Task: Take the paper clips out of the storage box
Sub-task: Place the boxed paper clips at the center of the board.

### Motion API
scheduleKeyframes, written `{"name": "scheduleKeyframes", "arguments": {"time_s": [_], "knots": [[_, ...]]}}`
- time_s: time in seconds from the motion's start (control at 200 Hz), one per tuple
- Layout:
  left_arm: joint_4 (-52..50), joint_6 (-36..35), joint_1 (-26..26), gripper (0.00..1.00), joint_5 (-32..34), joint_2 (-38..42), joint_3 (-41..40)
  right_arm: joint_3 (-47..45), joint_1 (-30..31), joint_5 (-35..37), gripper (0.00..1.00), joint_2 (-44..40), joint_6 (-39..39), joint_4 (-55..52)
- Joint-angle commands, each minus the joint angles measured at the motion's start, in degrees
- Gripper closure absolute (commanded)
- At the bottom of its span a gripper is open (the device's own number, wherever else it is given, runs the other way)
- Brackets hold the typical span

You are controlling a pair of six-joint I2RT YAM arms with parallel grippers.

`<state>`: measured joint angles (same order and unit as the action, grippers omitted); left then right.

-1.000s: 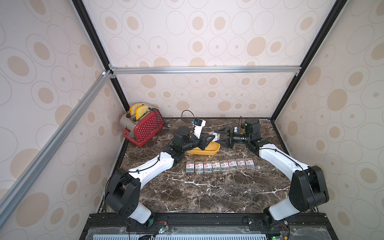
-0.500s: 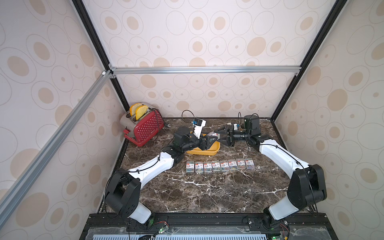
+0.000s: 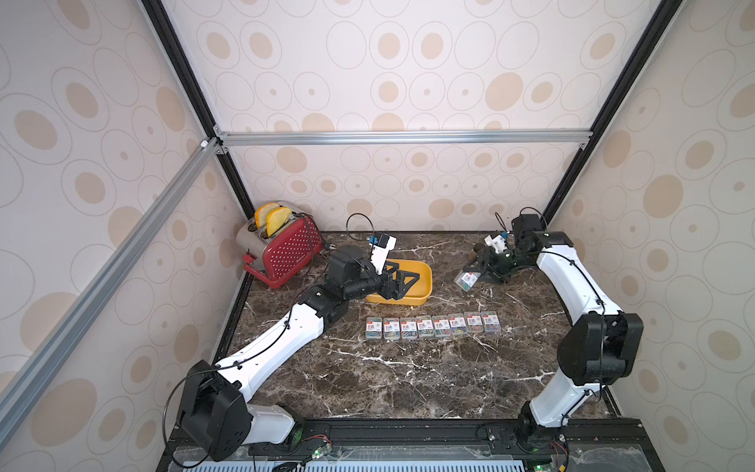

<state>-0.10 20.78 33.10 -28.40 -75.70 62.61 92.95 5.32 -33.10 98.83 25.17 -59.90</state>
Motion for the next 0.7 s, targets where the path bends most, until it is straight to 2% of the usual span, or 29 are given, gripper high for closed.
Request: {"name": "scheduleKeyframes", "arguments": {"time_s": [0.0, 0.21, 0.366, 0.491, 0.696], "knots": [[-7.76, -1.61, -0.57, 0.18, 0.93, 2.28, 1.55, 0.92, -2.88, 12.63, 0.85, 0.46, -11.95, -11.05], [-12.28, -1.18, -1.37, 0.18, 1.6, 4.24, 0.43, 0.91, -5.05, 28.0, 0.84, 2.29, -18.33, -13.76], [-13.05, -1.09, -1.89, 0.18, 1.22, 4.33, -0.11, -1.34, -5.43, 35.63, 0.84, 4.22, -20.06, -12.52], [-13.36, -1.3, -2.13, 0.18, 0.72, 4.05, 0.1, -2.19, -5.58, 39.87, 0.84, 7.36, -20.79, -11.99], [-13.96, -2.05, -2.41, 0.18, 0.64, 4.43, -0.46, -3.89, -5.67, 39.59, 0.86, 12.0, -21.52, -10.69]]}}
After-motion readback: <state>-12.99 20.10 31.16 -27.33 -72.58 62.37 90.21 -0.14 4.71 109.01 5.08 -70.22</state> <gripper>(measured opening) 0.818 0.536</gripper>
